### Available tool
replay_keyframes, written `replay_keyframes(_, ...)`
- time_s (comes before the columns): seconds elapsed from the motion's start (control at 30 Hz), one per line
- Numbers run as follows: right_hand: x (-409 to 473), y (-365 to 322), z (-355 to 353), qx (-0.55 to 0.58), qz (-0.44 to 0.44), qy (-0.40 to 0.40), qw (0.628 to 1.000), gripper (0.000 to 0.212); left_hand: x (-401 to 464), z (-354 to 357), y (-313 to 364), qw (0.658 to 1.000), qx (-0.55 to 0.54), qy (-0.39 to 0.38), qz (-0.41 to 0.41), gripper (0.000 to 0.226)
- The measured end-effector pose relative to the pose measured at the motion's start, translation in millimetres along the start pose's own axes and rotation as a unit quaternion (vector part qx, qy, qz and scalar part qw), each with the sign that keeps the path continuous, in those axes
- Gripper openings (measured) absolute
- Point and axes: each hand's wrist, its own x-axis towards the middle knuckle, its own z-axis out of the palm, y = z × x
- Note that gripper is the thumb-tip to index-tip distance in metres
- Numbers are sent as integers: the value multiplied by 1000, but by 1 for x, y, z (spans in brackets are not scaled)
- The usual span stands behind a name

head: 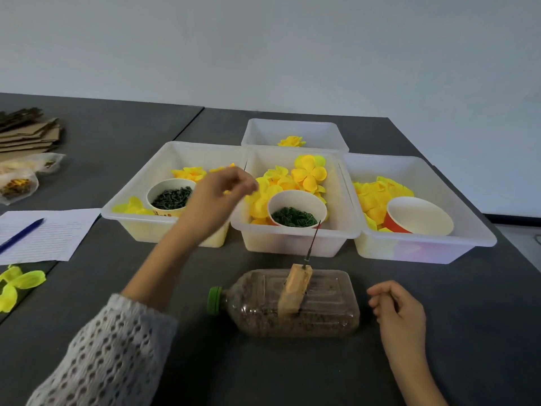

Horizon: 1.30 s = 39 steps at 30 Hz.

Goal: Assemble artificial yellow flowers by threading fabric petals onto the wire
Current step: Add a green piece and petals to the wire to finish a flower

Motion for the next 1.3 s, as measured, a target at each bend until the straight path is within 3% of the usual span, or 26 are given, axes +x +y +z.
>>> replay_keyframes(0.07, 0, 0, 0, -4, 8, 0, 1000, 30, 27, -20, -22, 987, 134, 86, -9, 17)
replay_keyframes(0.13, 1, 0, 0, -3, 13, 0, 1000, 31, 50, -38, -47, 964, 238, 100, -57, 16)
replay_keyframes(0.23, 4, 1, 0, 7, 30, 1, 1000, 29, 72, -54, -78, 923, 364, 23, -119, 21)
replay_keyframes(0.37, 6, 2, 0, 3, 41, 3, 999, 28, 84, -47, -94, 855, 491, -98, -137, 35)
replay_keyframes(0.43, 6, 3, 1, 3, 40, 7, 999, 30, 88, -39, -100, 840, 507, -120, -151, 40)
replay_keyframes(0.53, 6, 5, 1, -1, 38, 8, 999, 30, 90, -28, -107, 828, 525, -123, -152, 27)
replay_keyframes(0.67, 5, 6, 1, -7, 30, 14, 999, 31, 91, -24, -112, 849, 511, -67, -121, 13)
replay_keyframes(1.03, 0, 0, 1, -16, 1, 24, 1000, 33, 71, -55, -103, 918, 388, -80, 3, 27)
replay_keyframes(1.3, -1, -1, 3, -16, -6, 39, 999, 33, 66, -73, -93, 950, 308, -7, 54, 23)
